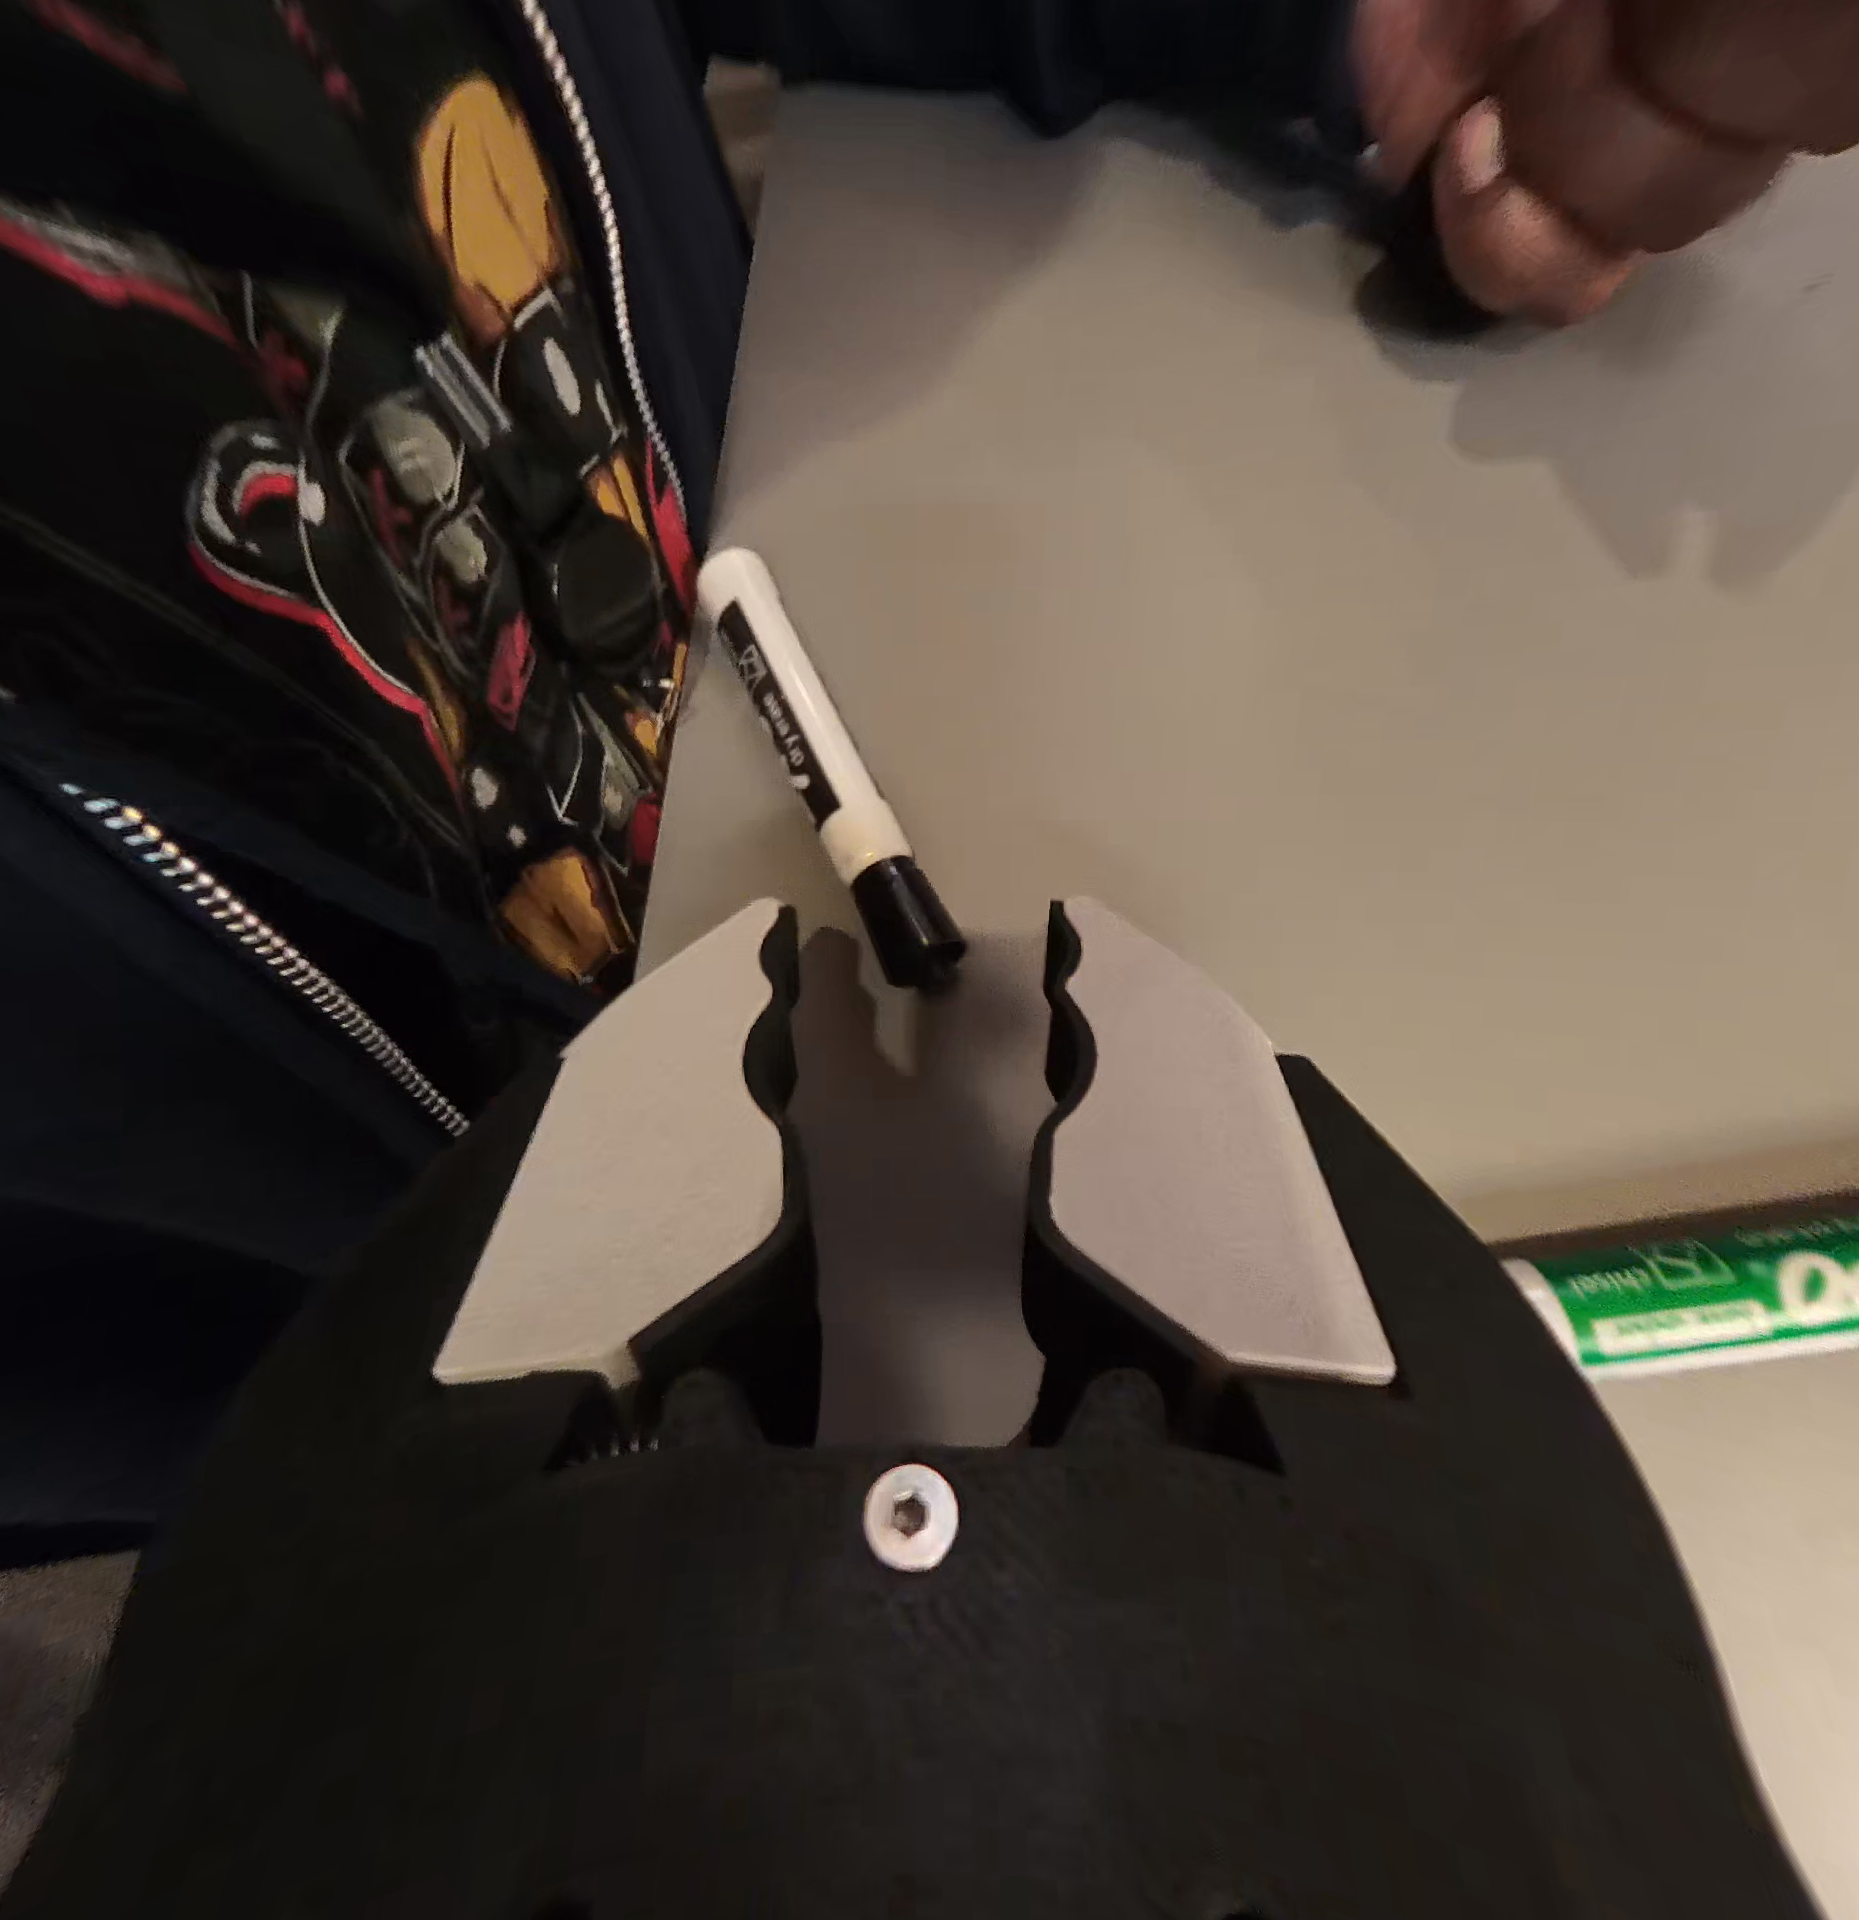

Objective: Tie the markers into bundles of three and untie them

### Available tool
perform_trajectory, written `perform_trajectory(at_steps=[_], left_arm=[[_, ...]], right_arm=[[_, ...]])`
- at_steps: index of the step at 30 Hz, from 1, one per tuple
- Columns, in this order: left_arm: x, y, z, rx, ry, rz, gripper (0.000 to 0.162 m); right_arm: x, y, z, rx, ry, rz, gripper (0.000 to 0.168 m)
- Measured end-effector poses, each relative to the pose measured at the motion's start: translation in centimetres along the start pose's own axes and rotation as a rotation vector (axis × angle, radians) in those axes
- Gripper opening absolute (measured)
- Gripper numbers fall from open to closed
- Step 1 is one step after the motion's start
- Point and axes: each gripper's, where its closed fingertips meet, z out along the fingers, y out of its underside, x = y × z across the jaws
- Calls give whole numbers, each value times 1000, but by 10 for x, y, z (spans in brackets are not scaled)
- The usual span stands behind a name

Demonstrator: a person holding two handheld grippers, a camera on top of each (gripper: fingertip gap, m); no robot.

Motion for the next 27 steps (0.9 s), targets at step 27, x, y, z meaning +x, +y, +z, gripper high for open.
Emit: perform_trajectory(at_steps=[27], left_arm=[[0, 45, 1, -319, -31, -13, 12]], right_arm=[[97, -32, -31, -69, 268, -211, 19]])
